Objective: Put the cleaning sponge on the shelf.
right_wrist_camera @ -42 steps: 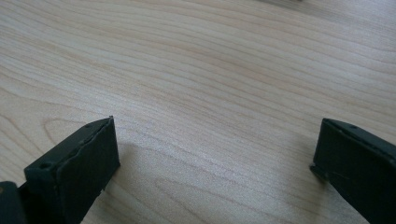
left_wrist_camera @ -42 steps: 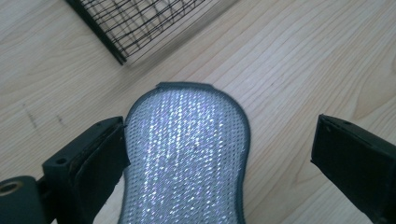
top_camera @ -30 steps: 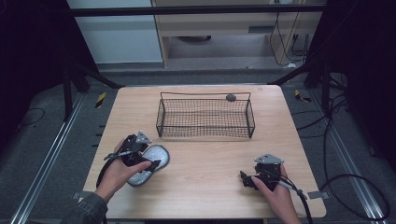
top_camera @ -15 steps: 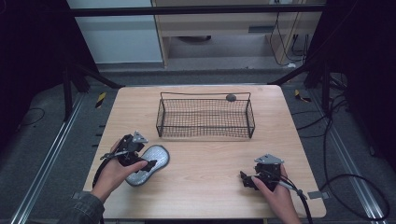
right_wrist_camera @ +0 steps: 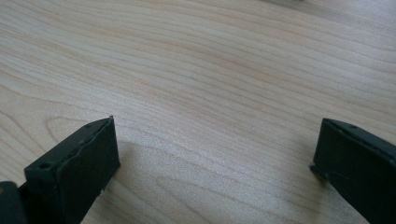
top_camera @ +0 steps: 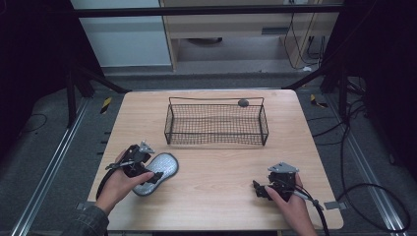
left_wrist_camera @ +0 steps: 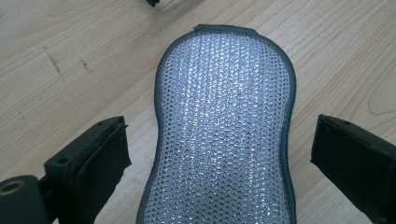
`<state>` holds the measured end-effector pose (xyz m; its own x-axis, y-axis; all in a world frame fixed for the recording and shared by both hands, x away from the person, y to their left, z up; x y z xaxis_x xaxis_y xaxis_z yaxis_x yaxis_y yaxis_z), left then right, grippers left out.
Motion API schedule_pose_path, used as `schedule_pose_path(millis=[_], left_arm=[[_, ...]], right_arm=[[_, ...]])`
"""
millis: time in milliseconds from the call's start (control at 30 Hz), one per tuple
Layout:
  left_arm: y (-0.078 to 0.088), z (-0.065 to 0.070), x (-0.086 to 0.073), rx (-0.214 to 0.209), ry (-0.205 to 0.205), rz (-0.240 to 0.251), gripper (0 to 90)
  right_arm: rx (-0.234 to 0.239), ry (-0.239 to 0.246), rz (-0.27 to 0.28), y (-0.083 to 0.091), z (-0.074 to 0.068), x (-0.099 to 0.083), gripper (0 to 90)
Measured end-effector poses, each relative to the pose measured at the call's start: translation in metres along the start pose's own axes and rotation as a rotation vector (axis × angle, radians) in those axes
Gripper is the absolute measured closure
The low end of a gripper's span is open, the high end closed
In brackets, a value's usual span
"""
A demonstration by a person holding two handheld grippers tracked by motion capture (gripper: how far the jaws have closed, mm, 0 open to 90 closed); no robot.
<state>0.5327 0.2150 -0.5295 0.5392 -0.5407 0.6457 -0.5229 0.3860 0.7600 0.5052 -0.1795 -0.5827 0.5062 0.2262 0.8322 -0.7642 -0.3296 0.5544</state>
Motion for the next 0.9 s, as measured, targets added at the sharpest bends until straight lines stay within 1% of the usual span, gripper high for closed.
schedule_pose_path(millis=[200, 233, 367, 567, 633, 733, 767, 900], left_arm=[[-0.003, 0.001, -0.004, -0.003, 0.004, -0.013, 3.4], [-0.004, 0.001, -0.005, -0.004, 0.004, -0.017, 3.5], [-0.006, 0.001, -0.010, -0.004, 0.010, -0.033, 3.4], [-0.007, 0.000, -0.014, -0.013, 0.014, -0.050, 3.5], [-0.008, -0.001, -0.015, -0.011, 0.013, -0.058, 3.5], [-0.009, 0.000, -0.016, -0.017, 0.019, -0.066, 3.5], [-0.009, 0.000, -0.017, -0.019, 0.015, -0.078, 3.5], [-0.011, 0.002, -0.018, -0.022, 0.014, -0.083, 3.5]], right_arm=[[0.002, -0.010, -0.002, 0.000, -0.001, 0.000, 0.4], [0.000, -0.001, 0.000, 0.000, 0.000, 0.000, 0.4], [0.002, -0.003, -0.002, 0.000, -0.001, 0.000, 0.4], [0.003, -0.003, -0.001, 0.000, -0.001, 0.000, 0.4], [0.002, -0.002, -0.001, 0.000, -0.001, 0.000, 0.4], [0.002, -0.002, -0.001, 0.000, -0.001, 0.000, 0.4], [0.002, -0.002, -0.001, 0.000, -0.001, 0.000, 0.4], [0.003, 0.002, 0.000, 0.000, -0.001, 0.000, 0.4]])
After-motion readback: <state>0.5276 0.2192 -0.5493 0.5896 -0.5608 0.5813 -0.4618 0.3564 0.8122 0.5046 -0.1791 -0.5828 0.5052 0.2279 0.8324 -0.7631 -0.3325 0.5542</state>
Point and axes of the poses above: each handheld gripper's, and its own axes: y roughly backward along the jaws, x roughly out of its top, z roughly to its right, the point moved 10 cm from there along -y, roughly forward along the jaws, and after that the axes turned 10 degrees about z, right-handed, at the moved point
